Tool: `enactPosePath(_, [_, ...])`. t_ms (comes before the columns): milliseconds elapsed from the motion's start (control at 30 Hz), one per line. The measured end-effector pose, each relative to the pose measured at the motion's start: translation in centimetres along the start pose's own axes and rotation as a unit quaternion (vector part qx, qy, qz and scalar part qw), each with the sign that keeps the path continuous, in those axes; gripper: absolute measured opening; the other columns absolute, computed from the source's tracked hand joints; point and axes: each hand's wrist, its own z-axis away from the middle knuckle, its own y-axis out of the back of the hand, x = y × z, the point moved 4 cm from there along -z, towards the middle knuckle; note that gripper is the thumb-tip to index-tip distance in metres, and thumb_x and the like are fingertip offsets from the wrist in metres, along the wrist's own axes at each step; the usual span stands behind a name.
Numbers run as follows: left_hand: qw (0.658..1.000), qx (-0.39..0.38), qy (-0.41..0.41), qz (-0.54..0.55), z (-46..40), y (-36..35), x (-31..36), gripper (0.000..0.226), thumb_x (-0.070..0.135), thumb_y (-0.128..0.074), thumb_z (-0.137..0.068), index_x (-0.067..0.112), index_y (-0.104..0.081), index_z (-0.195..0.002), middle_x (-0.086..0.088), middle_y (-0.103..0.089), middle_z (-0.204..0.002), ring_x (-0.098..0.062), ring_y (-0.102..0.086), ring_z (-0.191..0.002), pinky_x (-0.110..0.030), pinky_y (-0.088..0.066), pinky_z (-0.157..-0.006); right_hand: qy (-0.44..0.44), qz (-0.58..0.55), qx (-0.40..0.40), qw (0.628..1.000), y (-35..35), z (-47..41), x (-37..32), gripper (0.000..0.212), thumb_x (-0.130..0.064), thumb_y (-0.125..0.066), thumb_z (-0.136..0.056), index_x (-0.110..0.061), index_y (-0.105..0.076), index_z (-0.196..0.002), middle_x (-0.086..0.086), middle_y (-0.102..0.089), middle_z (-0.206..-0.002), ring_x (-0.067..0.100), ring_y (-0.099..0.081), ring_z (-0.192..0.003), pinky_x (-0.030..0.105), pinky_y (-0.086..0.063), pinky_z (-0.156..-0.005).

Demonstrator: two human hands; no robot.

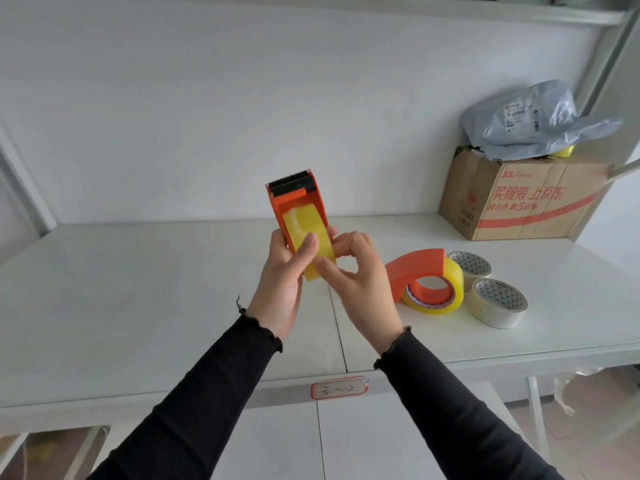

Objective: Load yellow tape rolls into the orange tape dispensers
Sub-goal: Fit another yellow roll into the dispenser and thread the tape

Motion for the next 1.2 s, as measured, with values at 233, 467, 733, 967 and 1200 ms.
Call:
enactPosePath(233, [0.994, -0.039, -0.033, -0.094, 0.7, -0.3, 0.4, 0.089, 0.06, -0.085, -0.054, 0.019, -0.044, -0.122, -0.004, -0.068, -0.112, -0.02, -0.067, -0.107, -0.042, -0.057, -0.087, 0.078, 0.146, -0.17, 0.971, 1.6, -2.6, -2.9, 0.069, -0.032, -0.07, -0.086, -0.031, -0.045, -0.15, -0.01, -0.037, -0.155, 0.018, -0.04, -0.139, 0.035, -0.041, -0.112])
enactPosePath(467, [0.98, -0.078, -0.055, -0.177, 2.2, -0.9, 0.1, 0.068, 0.036, -0.08, -0.079, 0.022, -0.041, -0.133, 0.019, -0.063, -0.12, -0.007, -0.064, -0.111, -0.032, -0.053, -0.092, 0.044, 0.065, -0.127, 0.989, 2.4, -3.8, -4.0, 0.015, -0.027, -0.076, -0.088, -0.029, -0.082, -0.102, -0.004, -0.069, -0.109, 0.02, -0.063, -0.107, 0.04, -0.055, -0.088])
enactPosePath(733, [0.995, -0.036, -0.002, -0.089, 4.2, -2.2, -1.3, 0.05, 0.031, -0.076, -0.082, 0.014, -0.049, -0.12, -0.015, -0.071, -0.102, -0.032, -0.07, -0.088, -0.041, -0.059, -0.082, 0.065, -0.021, 0.067, 0.995, 2.8, -3.0, -4.8, 0.019, -0.017, -0.065, -0.096, -0.007, -0.068, -0.081, 0.017, -0.072, -0.073, 0.036, -0.065, -0.068, 0.051, -0.057, -0.066])
enactPosePath(967, [0.998, 0.003, 0.056, -0.023, 3.9, -1.9, -1.2, 0.048, 0.024, -0.068, -0.091, -0.006, -0.052, -0.125, -0.013, -0.072, -0.085, -0.022, -0.069, -0.075, -0.035, -0.053, -0.074, 0.002, -0.111, 0.015, 0.994, 2.7, -2.7, -4.7, 0.019, -0.013, -0.059, -0.102, -0.001, -0.062, -0.087, 0.016, -0.072, -0.073, 0.019, -0.067, -0.059, 0.023, -0.053, -0.051])
enactPosePath(1200, [0.992, 0.006, 0.023, -0.123, 5.2, -2.4, -2.0, 0.041, 0.018, -0.076, -0.085, 0.015, -0.054, -0.12, -0.016, -0.075, -0.103, -0.031, -0.073, -0.092, -0.033, -0.059, -0.079, -0.144, -0.021, 0.094, 0.985, 5.1, -3.9, 0.8, 0.021, -0.018, -0.059, -0.098, -0.008, -0.059, -0.081, 0.002, -0.046, -0.061, 0.009, -0.044, -0.049, 0.025, -0.044, -0.044])
